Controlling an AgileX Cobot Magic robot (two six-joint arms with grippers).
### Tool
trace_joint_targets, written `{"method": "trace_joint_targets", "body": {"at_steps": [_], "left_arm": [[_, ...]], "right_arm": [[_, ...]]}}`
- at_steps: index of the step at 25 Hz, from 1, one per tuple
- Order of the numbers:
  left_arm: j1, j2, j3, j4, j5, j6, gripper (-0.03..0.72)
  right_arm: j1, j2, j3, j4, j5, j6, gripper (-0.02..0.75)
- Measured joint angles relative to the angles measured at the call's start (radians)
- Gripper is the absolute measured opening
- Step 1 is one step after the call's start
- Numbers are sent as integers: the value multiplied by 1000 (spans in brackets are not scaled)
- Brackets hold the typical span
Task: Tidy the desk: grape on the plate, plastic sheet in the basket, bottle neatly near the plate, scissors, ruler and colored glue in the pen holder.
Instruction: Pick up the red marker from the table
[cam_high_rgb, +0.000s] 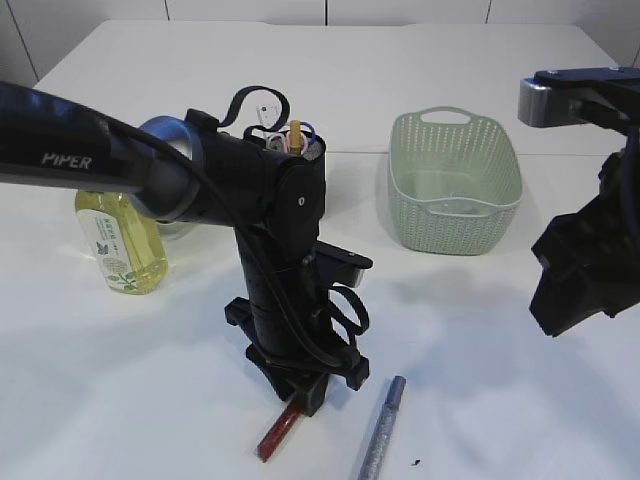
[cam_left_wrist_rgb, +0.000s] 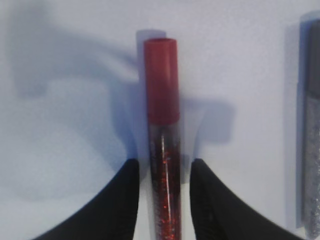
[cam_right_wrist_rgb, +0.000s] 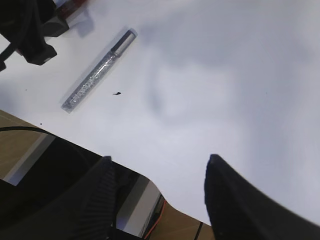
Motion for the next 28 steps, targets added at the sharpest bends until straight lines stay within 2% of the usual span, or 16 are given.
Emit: {"method": "trace_joint_targets", "body": {"at_steps": [3, 14, 22, 28], "left_arm": [[0, 0, 0, 0, 0, 0, 241], [0, 2, 0, 2, 0, 0, 67], [0, -9, 0, 18, 25, 1, 56], [0, -102, 0, 36, 31, -8, 55]], "right_arm": [[0, 0, 0, 0, 0, 0, 449], [0, 0, 0, 0, 0, 0, 449], [0, 0, 0, 0, 0, 0, 449], [0, 0, 0, 0, 0, 0, 449]]}}
